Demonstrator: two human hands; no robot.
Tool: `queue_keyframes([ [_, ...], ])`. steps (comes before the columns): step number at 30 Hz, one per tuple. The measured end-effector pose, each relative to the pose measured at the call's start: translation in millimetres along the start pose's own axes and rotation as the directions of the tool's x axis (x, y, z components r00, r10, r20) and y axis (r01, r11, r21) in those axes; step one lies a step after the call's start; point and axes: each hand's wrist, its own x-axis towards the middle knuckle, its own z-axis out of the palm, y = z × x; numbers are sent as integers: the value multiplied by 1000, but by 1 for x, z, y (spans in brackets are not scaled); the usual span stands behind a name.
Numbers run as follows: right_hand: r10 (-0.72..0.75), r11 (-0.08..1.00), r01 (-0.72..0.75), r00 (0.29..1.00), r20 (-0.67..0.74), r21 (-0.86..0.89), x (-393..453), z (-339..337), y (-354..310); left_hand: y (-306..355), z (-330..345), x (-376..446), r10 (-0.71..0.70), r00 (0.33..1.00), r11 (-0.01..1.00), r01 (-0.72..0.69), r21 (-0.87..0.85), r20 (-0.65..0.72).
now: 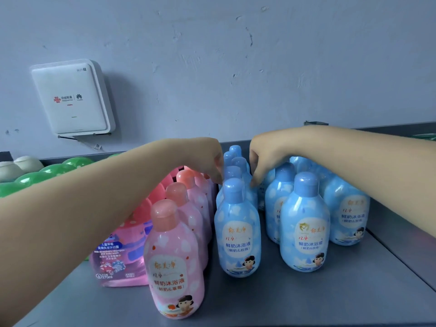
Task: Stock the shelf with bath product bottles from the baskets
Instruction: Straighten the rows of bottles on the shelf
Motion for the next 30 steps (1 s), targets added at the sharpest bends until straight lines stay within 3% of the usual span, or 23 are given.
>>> queue_keyframes([
  [10, -19, 1000, 19, 999, 28, 16, 14, 2, -2, -11, 9, 8, -4, 1000, 988, 4, -154, 3],
  [17, -58, 995, 59, 998, -6, 79, 15, 7, -2, -12, 10, 5, -38, 999, 982, 44, -183, 35],
  [30, -80, 996, 81, 996, -28, 44, 11, 7, -3, -10, 8, 2, -50, 999, 983, 51, -177, 10],
])
